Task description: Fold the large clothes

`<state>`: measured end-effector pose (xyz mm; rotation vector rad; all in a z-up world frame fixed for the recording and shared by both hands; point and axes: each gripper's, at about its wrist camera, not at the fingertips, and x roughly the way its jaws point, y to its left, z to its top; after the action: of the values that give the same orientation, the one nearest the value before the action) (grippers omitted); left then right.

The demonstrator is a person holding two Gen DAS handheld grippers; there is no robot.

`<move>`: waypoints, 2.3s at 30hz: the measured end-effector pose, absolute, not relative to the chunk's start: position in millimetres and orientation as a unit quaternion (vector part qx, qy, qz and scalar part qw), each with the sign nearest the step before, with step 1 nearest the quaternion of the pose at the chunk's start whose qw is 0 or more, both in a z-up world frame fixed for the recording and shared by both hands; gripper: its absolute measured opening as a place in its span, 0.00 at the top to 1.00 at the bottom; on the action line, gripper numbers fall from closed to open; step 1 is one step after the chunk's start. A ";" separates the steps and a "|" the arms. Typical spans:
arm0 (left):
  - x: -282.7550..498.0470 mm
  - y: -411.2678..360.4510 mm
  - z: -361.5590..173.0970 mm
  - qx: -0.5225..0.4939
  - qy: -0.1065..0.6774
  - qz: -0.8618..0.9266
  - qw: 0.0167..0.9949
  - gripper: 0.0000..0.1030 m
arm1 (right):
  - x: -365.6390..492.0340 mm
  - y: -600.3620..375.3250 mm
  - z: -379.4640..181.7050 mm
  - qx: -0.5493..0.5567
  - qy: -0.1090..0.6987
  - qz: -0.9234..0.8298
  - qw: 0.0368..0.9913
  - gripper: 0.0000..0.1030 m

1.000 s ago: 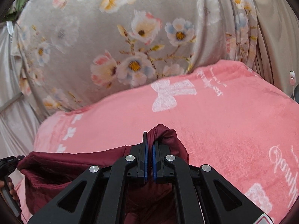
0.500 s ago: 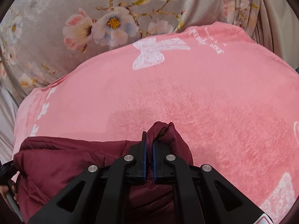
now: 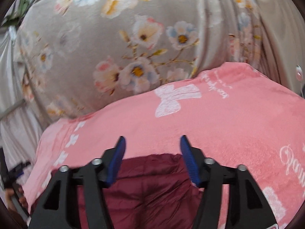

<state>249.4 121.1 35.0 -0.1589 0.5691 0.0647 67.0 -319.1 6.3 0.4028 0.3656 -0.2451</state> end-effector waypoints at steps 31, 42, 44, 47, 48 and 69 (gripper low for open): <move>277.4 -23.9 -74.9 -0.001 0.408 -0.011 0.913 0.31 | 216.7 -170.0 -94.3 0.101 0.377 -0.001 0.921 1.00; 278.9 -32.6 -78.7 0.026 0.407 -0.001 0.913 0.30 | 221.4 -171.7 -101.8 0.107 0.396 0.000 0.912 1.00; 279.1 -33.9 -79.1 0.030 0.407 0.001 0.913 0.30 | 221.8 -171.6 -101.5 0.105 0.397 0.000 0.912 1.00; 279.1 -37.5 -79.7 0.041 0.406 0.006 0.913 0.30 | 222.0 -170.7 -101.4 0.101 0.397 -0.002 0.912 1.00; 279.5 -38.0 -79.9 0.044 0.406 0.007 0.913 0.30 | 222.4 -170.3 -101.4 0.101 0.398 -0.003 0.912 1.00; 186.6 -9.1 -63.5 0.015 0.391 -0.022 0.920 0.29 | 110.1 -131.4 -79.8 0.074 0.346 0.009 0.935 0.91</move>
<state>186.6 -9.1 -63.5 0.0313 0.8030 -0.0447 110.1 -131.4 -79.8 0.1509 0.7078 0.0175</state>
